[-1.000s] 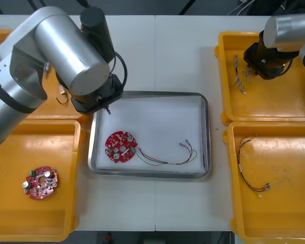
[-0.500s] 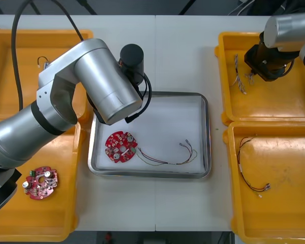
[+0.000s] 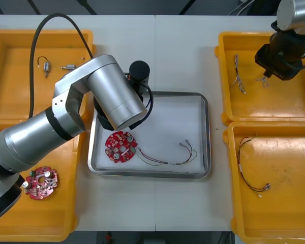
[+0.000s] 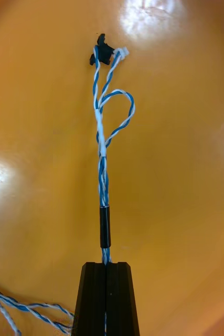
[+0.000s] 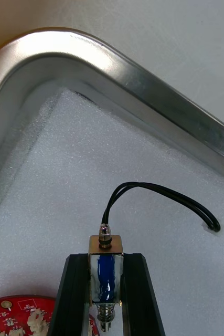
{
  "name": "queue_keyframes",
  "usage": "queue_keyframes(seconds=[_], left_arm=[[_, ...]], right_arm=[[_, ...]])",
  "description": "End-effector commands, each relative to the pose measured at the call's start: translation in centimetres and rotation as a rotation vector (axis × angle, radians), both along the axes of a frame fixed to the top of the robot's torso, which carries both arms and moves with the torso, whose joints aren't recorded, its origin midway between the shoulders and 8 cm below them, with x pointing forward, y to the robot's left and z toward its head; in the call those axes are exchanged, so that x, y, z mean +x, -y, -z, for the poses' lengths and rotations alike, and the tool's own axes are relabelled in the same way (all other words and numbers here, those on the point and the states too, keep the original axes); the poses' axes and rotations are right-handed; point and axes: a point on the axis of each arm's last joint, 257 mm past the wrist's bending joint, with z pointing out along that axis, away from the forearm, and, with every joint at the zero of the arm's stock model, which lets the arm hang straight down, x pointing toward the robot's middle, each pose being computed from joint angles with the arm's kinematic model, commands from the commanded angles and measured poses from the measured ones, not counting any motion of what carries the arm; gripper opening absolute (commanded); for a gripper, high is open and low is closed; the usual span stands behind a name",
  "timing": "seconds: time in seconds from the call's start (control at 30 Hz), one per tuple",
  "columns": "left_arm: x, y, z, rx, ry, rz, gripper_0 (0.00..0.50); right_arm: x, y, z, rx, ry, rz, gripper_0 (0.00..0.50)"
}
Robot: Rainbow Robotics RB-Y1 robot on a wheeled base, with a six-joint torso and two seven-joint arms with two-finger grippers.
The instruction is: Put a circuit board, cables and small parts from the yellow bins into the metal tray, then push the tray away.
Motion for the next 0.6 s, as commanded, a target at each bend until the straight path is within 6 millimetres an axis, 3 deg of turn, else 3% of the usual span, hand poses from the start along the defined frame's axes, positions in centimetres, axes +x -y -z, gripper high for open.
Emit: queue_keyframes(seconds=[0.03,0.33,0.47,0.6], left_arm=[[-0.7,1.3,0.9,-0.034,-0.002,-0.014,0.003],[-0.4,0.9,1.7,-0.025,0.002,-0.012,0.064],[-0.4,0.8,1.7,-0.025,0.003,-0.012,0.125],[-0.3,0.6,1.7,-0.023,0.004,-0.014,0.216]], right_arm=[[-0.4,1.4,-1.5,0.002,-0.002,-0.034,0.0],[-1.7,0.9,-3.9,-0.028,-0.042,-0.095,0.0],[-2.6,0.7,-5.6,-0.068,-0.07,-0.18,0.0],[-3.7,0.6,-7.4,-0.101,-0.098,-0.267,0.0]])
